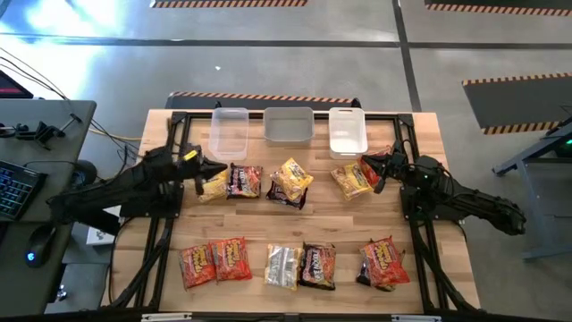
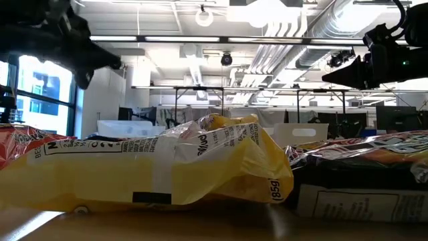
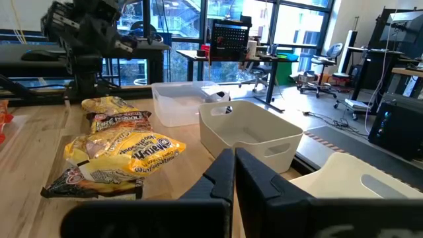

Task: Sort Maruchan noodles
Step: Put the yellow noodle pack into the transparent bin

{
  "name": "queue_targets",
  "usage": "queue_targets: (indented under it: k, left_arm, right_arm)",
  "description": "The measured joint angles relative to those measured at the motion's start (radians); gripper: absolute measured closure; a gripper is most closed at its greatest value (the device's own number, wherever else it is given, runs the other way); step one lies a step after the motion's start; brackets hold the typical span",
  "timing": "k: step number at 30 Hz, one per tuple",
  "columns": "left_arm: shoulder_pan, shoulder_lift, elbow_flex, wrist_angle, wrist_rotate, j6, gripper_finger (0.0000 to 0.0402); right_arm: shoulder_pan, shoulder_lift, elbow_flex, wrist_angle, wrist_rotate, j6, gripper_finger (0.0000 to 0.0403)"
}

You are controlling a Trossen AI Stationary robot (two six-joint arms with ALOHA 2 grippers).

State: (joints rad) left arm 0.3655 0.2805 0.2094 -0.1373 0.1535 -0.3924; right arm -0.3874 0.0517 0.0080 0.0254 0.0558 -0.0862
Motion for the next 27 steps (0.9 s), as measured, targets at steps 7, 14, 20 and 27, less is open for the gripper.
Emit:
queue_targets:
  k: [7, 14, 20, 27]
  left_arm:
    - [0.003, 0.398, 0.248, -0.265, 0.140, -0.033, 0.0401]
    - [-0.001, 0.747, 0.554, -0.700, 0.265, 0.203, 0.0401]
    - [0.001, 0.899, 0.730, -1.078, -0.048, 0.480, 0.0401]
    - [0.071, 0.972, 0.719, -1.177, -0.166, 0.597, 0.0381]
  right_arm:
    - [0.000, 0.000, 0.000, 0.000, 0.000, 0.000, 0.0403]
    - [0.000, 0.000, 0.000, 0.000, 0.000, 0.000, 0.0403]
    - [0.000, 0.000, 0.000, 0.000, 0.000, 0.000, 0.0403]
    - [0.000, 0.000, 0.000, 0.000, 0.000, 0.000, 0.0403]
